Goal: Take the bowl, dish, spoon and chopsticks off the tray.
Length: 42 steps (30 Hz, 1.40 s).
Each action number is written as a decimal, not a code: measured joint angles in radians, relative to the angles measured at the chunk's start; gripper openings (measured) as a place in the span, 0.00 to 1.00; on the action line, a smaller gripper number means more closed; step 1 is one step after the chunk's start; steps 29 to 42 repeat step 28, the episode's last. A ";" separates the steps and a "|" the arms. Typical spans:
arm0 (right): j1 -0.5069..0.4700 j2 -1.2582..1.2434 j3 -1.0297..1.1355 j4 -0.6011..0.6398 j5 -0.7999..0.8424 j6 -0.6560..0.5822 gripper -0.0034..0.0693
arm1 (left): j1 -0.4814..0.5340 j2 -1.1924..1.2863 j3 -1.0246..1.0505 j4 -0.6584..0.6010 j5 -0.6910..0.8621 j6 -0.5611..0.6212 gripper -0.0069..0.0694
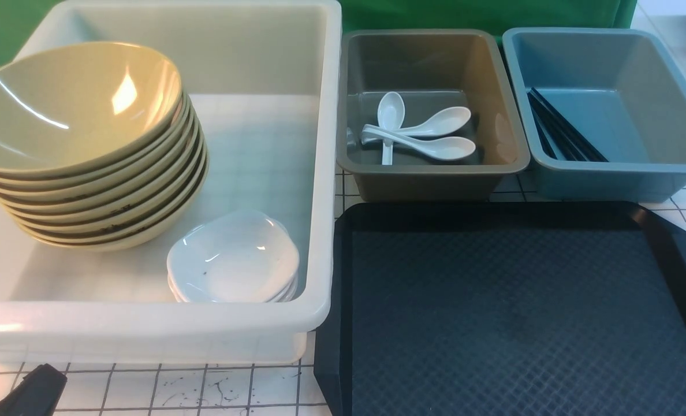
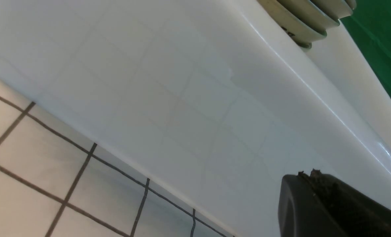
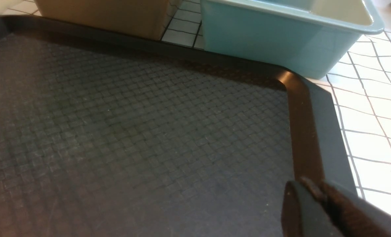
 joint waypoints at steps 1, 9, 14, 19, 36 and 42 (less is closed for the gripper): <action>0.000 0.000 0.000 0.000 0.000 0.000 0.16 | 0.000 0.000 0.000 0.000 0.000 0.000 0.09; 0.000 0.000 0.000 0.000 0.000 0.000 0.18 | 0.000 0.000 0.000 0.000 0.000 0.000 0.09; 0.000 0.000 0.000 0.000 0.000 0.000 0.18 | 0.000 0.000 0.000 0.000 0.000 0.000 0.09; 0.000 0.000 0.000 0.000 0.000 0.000 0.19 | 0.000 0.000 0.000 0.000 0.000 0.000 0.09; 0.000 0.000 0.000 0.000 0.000 0.000 0.20 | 0.000 0.000 0.000 0.000 0.000 0.000 0.09; 0.000 0.000 0.000 0.000 0.000 0.000 0.20 | 0.000 0.000 0.000 0.000 0.000 0.000 0.09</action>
